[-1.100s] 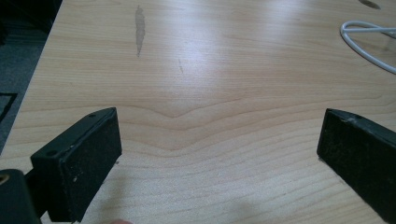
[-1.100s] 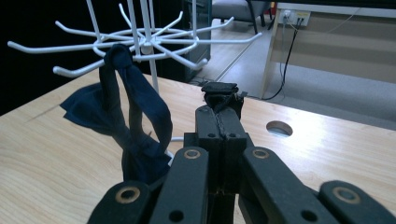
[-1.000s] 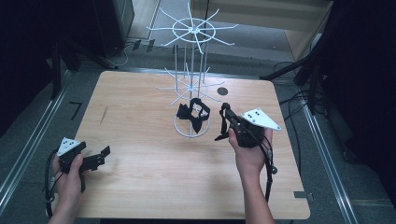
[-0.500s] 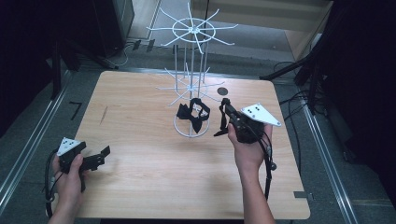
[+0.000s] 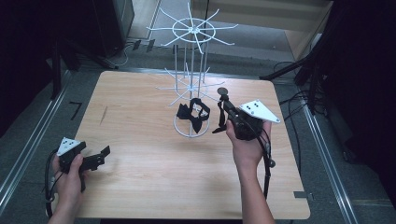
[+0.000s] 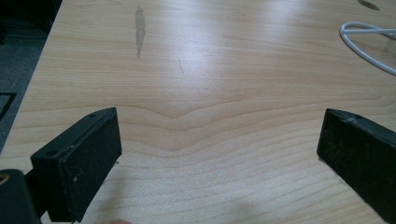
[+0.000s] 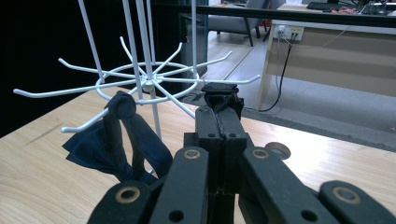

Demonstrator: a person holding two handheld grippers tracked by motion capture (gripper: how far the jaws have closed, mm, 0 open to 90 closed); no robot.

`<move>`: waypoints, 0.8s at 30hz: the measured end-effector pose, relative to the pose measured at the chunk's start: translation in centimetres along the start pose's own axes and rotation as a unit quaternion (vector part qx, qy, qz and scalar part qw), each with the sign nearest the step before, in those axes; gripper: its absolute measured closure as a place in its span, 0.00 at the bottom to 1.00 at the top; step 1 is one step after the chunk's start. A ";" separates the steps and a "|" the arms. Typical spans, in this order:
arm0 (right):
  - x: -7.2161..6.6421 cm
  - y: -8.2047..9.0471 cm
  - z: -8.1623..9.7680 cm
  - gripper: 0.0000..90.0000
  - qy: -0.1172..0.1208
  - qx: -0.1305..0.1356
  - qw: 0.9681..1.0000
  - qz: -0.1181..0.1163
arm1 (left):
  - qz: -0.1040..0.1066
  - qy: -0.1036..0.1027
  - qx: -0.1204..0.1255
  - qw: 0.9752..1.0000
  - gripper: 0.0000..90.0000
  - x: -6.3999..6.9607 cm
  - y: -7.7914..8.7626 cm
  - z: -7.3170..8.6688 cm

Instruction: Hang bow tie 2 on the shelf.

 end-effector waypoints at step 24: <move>-1.8 -0.4 -1.2 1.00 0.000 0.008 1.000 -0.016 | 0.000 0.000 -0.001 1.000 0.00 0.0 0.0 0.0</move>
Point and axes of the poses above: each handheld gripper's, and its own axes: y roughly backward along the jaws, z roughly out of its underside, x roughly to its right, the point moved 9 cm from there along -y, roughly forward along the jaws, and after that the axes turned 14 degrees about x, right-handed, at the moved point
